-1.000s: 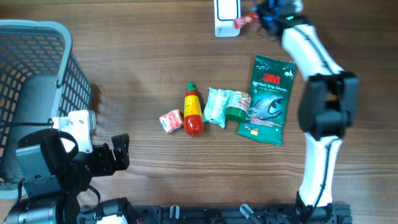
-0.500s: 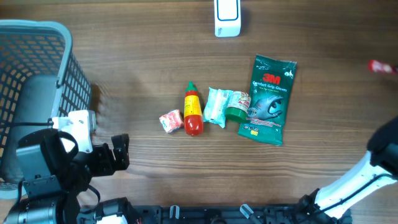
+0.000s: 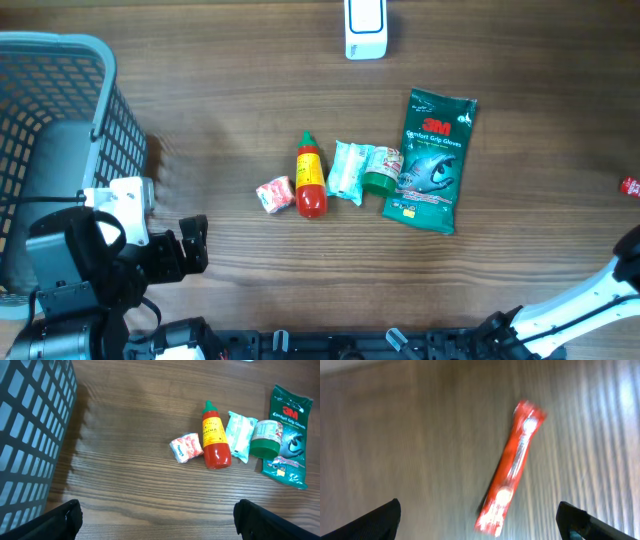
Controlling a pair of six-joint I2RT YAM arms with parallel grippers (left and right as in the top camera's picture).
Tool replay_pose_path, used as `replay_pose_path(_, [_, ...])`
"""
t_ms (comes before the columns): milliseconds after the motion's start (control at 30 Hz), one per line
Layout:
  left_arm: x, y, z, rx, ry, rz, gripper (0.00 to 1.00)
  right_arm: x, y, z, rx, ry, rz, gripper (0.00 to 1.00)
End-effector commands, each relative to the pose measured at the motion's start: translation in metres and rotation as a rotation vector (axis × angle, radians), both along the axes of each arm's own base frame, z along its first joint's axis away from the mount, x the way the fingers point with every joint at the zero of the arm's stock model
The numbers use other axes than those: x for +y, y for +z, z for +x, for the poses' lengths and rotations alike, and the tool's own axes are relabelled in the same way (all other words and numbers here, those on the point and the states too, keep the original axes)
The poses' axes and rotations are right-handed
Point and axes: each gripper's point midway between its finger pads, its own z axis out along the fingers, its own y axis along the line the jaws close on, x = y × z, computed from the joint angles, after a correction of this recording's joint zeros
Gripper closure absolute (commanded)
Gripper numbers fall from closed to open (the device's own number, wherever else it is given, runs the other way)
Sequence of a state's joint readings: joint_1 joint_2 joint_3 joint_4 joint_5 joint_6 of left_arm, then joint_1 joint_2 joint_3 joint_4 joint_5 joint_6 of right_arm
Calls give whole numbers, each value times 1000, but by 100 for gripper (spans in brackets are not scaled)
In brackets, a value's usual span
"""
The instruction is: Scan the item barcode
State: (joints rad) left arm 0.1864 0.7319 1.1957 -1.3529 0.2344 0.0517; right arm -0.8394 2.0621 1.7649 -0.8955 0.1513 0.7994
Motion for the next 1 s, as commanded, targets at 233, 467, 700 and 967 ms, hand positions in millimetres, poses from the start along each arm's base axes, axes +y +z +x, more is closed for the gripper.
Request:
replay_pose_path(233, [-2,3,0,-16,-21,5,0,271,72,90,-71,727,289,0])
replay_pose_path(467, [-2,3,0,-16,-21,5,0,457,30,43,217,1183,432,0])
replay_pose_path(700, [-2,3,0,-16,-21,5,0,541,-39,11,256,1337,417,0])
replay_pose_path(967, [-2,3,0,-16,-21,5,0,519,-89,18,266,1394,168,14])
